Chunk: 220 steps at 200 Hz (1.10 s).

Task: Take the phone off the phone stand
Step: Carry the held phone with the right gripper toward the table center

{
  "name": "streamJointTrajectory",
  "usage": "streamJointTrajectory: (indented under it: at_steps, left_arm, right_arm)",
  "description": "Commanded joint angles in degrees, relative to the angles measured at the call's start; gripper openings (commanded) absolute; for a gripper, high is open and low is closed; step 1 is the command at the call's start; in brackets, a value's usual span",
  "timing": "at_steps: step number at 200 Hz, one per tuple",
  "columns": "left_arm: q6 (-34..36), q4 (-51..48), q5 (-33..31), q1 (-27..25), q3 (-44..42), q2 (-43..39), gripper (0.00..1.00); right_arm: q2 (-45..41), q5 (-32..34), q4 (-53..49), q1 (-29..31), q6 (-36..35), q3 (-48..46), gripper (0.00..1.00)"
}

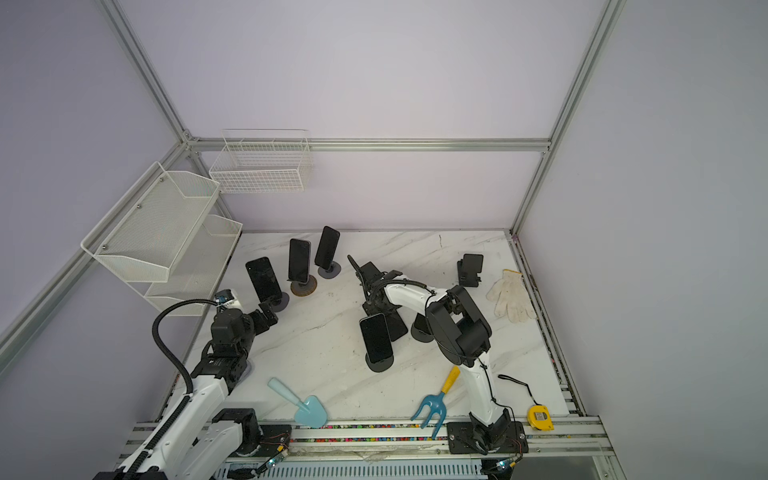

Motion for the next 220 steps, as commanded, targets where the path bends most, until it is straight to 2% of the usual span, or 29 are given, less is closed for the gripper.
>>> streamJointTrajectory:
  at_steps: [1,34,95,148,220]
  left_arm:
    - [-0.3,2.0,0.5,-0.2,-1.6,0.0,1.00]
    - [-0.2,1.8,0.7,-0.2,-1.6,-0.2,1.00]
    - [-0.2,1.7,1.0,-0.2,-1.6,-0.3,0.99]
    - [-0.1,1.4,1.0,-0.2,-1.6,-0.8,0.99]
    - [-0.3,1.5,2.1,-0.2,-1.5,-0.7,1.00]
  right_arm:
    - [-0.6,0.1,4.7,0.3,1.9,-2.9,0.73]
    - [-0.5,1.9,10.1,0.3,2.5,-7.1,0.74]
    - [-3.7,-1.0,20.3,0.3,4.4,-15.9,0.74]
    - [-3.9,-3.8,23.8,0.3,3.8,-19.5,0.77]
    - [-4.4,-3.7,23.7,0.3,2.4,-20.0,0.79]
